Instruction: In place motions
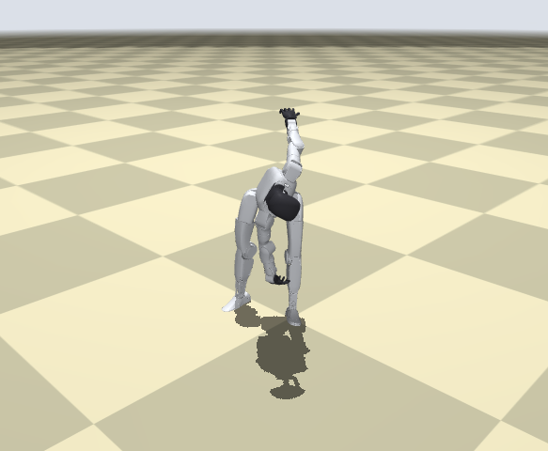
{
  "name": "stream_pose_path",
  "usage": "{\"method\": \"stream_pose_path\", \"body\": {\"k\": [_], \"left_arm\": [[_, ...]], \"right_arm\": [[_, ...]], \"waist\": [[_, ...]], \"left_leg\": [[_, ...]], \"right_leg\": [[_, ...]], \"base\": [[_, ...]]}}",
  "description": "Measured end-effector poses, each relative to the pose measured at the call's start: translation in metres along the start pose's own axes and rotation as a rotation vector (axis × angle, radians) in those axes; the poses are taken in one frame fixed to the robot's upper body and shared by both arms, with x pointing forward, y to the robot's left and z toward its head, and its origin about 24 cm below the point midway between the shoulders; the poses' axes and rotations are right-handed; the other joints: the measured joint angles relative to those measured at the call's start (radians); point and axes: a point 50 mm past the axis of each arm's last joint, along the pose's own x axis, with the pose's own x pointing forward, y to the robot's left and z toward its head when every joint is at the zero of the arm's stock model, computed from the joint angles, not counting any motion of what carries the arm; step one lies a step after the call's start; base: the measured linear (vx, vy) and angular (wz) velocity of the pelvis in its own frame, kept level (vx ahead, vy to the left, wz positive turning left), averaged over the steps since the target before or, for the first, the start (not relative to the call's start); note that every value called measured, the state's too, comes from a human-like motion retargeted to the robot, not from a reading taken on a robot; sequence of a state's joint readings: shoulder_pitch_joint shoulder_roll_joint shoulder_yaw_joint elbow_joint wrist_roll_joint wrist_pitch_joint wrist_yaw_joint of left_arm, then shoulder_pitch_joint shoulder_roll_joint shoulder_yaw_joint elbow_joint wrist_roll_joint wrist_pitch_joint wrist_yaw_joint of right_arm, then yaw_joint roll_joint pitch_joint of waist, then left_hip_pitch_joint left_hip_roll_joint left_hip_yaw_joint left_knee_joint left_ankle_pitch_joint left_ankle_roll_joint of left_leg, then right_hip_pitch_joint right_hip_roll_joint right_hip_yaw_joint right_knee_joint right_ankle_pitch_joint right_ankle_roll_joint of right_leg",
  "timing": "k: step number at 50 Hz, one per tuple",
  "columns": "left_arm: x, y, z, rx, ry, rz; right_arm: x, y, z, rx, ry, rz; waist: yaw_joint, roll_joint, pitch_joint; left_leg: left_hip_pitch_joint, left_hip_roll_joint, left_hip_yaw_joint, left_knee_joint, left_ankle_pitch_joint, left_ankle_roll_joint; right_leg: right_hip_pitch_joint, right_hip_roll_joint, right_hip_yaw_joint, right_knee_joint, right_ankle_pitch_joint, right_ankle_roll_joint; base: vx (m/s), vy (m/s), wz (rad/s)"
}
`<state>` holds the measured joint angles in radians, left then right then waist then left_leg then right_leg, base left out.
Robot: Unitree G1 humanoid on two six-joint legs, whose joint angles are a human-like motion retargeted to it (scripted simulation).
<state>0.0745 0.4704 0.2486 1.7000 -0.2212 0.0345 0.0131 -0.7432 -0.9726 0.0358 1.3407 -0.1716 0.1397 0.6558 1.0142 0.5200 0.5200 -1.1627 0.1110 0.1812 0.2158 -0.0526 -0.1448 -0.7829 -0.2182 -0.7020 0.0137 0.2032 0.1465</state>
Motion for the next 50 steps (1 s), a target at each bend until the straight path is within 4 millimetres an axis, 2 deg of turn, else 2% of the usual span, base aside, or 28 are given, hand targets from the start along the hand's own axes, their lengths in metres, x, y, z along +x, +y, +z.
{"method": "stream_pose_path", "body": {"k": [3, 5, 8, 10, 15, 19, 23, 25, 27, 30, 32, 34, 37, 38, 40, 42, 45, 47, 50], "left_arm": [[0.0, 0.002, 0.003, -0.106, -0.013, 0.016], [-0.001, 0.008, 0.007, -0.151, -0.027, 0.055], [-0.004, 0.015, 0.027, -0.15, -0.092, 0.088], [-0.007, 0.021, 0.048, -0.087, -0.17, 0.088], [-0.029, 0.016, 0.12, 0.388, -0.332, -0.054], [-0.063, 0.017, 0.182, 0.693, -0.339, -0.076], [-0.108, 0.025, 0.241, 0.738, -0.482, 0.074], [-0.129, 0.029, 0.264, 0.712, -0.579, 0.131], [-0.148, 0.044, 0.281, 0.656, -0.67, 0.207], [-0.166, 0.085, 0.288, 0.529, -0.739, 0.334], [-0.176, 0.1, 0.291, 0.463, -0.768, 0.37], [-0.184, 0.105, 0.296, 0.415, -0.793, 0.371], [-0.2, 0.099, 0.308, 0.371, -0.858, 0.34], [-0.205, 0.1, 0.311, 0.367, -0.87, 0.337], [-0.219, 0.091, 0.322, 0.345, -0.934, 0.323], [-0.23, 0.09, 0.328, 0.343, -0.969, 0.334], [-0.245, 0.081, 0.338, 0.366, -1.018, 0.346], [-0.248, 0.08, 0.339, 0.438, -0.984, 0.346], [-0.239, 0.075, 0.334, 0.561, -0.823, 0.314]], "right_arm": [[0.001, -0.002, -0.004, 0.014, -0.023, -0.051], [-0.002, -0.006, -0.016, 0.028, -0.025, -0.097], [-0.011, -0.019, -0.042, 0.064, -0.009, -0.193], [-0.019, -0.028, -0.064, 0.081, 0.026, -0.268], [-0.049, -0.047, -0.125, 0.052, 0.206, -0.477], [-0.062, -0.038, -0.173, 0.035, 0.348, -0.521], [-0.068, -0.008, -0.222, 0.119, 0.448, -0.477], [-0.071, 0.008, -0.242, 0.167, 0.484, -0.453], [-0.069, 0.029, -0.258, 0.197, 0.506, -0.4], [-0.062, 0.064, -0.275, 0.216, 0.539, -0.302], [-0.065, 0.084, -0.29, 0.27, 0.575, -0.266], [-0.074, 0.104, -0.307, 0.369, 0.612, -0.243], [-0.085, 0.142, -0.328, 0.586, 0.642, -0.211], [-0.091, 0.149, -0.334, 0.637, 0.653, -0.205], [-0.087, 0.171, -0.335, 0.749, 0.623, -0.185], [-0.089, 0.179, -0.338, 0.768, 0.616, -0.187], [-0.076, 0.2, -0.329, 0.776, 0.586, -0.179], [-0.067, 0.219, -0.323, 0.798, 0.579, -0.158], [-0.055, 0.249, -0.311, 0.86, 0.564, -0.073]], "waist": [[-0.036, 0.0, 0.0], [-0.06, 0.0, 0.0], [-0.106, -0.014, 0.0], [-0.135, -0.04, 0.0], [-0.224, -0.106, 0.0], [-0.326, -0.166, 0.0], [-0.484, -0.268, 0.0], [-0.589, -0.32, 0.0], [-0.716, -0.398, 0.0], [-0.948, -0.55, 0.0], [-1.074, -0.621, 0.0], [-1.17, -0.669, 0.0], [-1.283, -0.726, 0.0], [-1.324, -0.733, 0.0], [-1.4, -0.772, 0.0], [-1.485, -0.772, 0.0], [-1.585, -0.794, 0.0], [-1.637, -0.797, 0.0], [-1.715, -0.806, 0.0]], "left_leg": [[0.014, 0.004, -0.017, 0.005, 0.003, 0.001], [0.026, 0.014, -0.018, 0.017, -0.002, 0.002], [0.036, 0.025, -0.023, 0.031, -0.008, 0.005], [0.038, 0.033, -0.02, 0.038, -0.011, 0.007], [0.029, 0.057, 0.002, 0.049, -0.016, 0.006], [0.007, 0.078, 0.013, 0.059, -0.024, 0.015], [-0.011, 0.102, 0.035, 0.049, -0.029, 0.017], [-0.016, 0.115, 0.05, 0.034, -0.028, 0.014], [-0.017, 0.129, 0.081, 0.02, -0.031, 0.008], [0.003, 0.146, 0.142, -0.008, -0.039, -0.006], [0.024, 0.159, 0.183, -0.033, -0.042, -0.015], [0.045, 0.173, 0.22, -0.061, -0.042, -0.024], [0.085, 0.183, 0.294, -0.127, -0.023, -0.041], [0.096, 0.193, 0.306, -0.138, -0.015, -0.051], [0.126, 0.193, 0.386, -0.177, 0.002, -0.073], [0.143, 0.205, 0.435, -0.206, 0.016, -0.103], [0.159, 0.217, 0.529, -0.227, 0.01, -0.114], [0.142, 0.228, 0.507, -0.213, -0.006, -0.103], [0.127, 0.243, 0.512, -0.187, -0.035, -0.095]], "right_leg": [[0.025, 0.002, -0.018, 0.005, -0.002, 0.002], [0.041, 0.003, -0.017, 0.008, 0.0, 0.003], [0.053, 0.004, -0.02, 0.011, 0.003, 0.003], [0.047, 0.005, -0.009, 0.011, 0.007, 0.001], [0.004, 0.003, 0.031, 0.007, 0.019, -0.003], [-0.053, 0.005, 0.076, 0.005, 0.04, -0.001], [-0.134, 0.013, 0.148, 0.005, 0.064, -0.011], [-0.175, 0.021, 0.183, 0.004, 0.077, -0.017], [-0.221, 0.029, 0.23, 0.001, 0.092, -0.022], [-0.281, 0.041, 0.313, -0.004, 0.112, -0.027], [-0.315, 0.057, 0.37, -0.006, 0.124, -0.03], [-0.345, 0.079, 0.423, -0.008, 0.134, -0.033], [-0.391, 0.115, 0.505, -0.012, 0.153, -0.035], [-0.393, 0.131, 0.516, -0.013, 0.156, -0.038], [-0.423, 0.153, 0.575, -0.018, 0.168, -0.037], [-0.434, 0.173, 0.583, -0.023, 0.173, -0.035], [-0.473, 0.203, 0.632, -0.03, 0.188, -0.028], [-0.499, 0.225, 0.66, -0.034, 0.196, -0.026], [-0.526, 0.248, 0.688, -0.037, 0.202, -0.021]], "base": [[0.06, -0.03, 0.14], [-0.02, -0.03, -0.02], [-0.06, -0.08, -0.12], [-0.13, -0.13, -0.35], [-0.21, -0.09, -0.43], [-0.26, -0.04, -0.65], [-0.32, -0.02, -0.93], [-0.29, 0.24, -0.98], [-0.35, 0.13, -1.1], [-0.3, 0.16, -1.12], [-0.21, 0.22, -1.28], [-0.12, 0.24, -1.42], [-0.08, -0.01, -1.44], [-0.02, 0.11, -1.29], [0.03, 0.05, -1.19], [0.08, 0.11, -0.8], [0.18, 0.22, -0.98], [0.23, -0.01, -1.07], [0.23, 0.1, -0.8]]}}
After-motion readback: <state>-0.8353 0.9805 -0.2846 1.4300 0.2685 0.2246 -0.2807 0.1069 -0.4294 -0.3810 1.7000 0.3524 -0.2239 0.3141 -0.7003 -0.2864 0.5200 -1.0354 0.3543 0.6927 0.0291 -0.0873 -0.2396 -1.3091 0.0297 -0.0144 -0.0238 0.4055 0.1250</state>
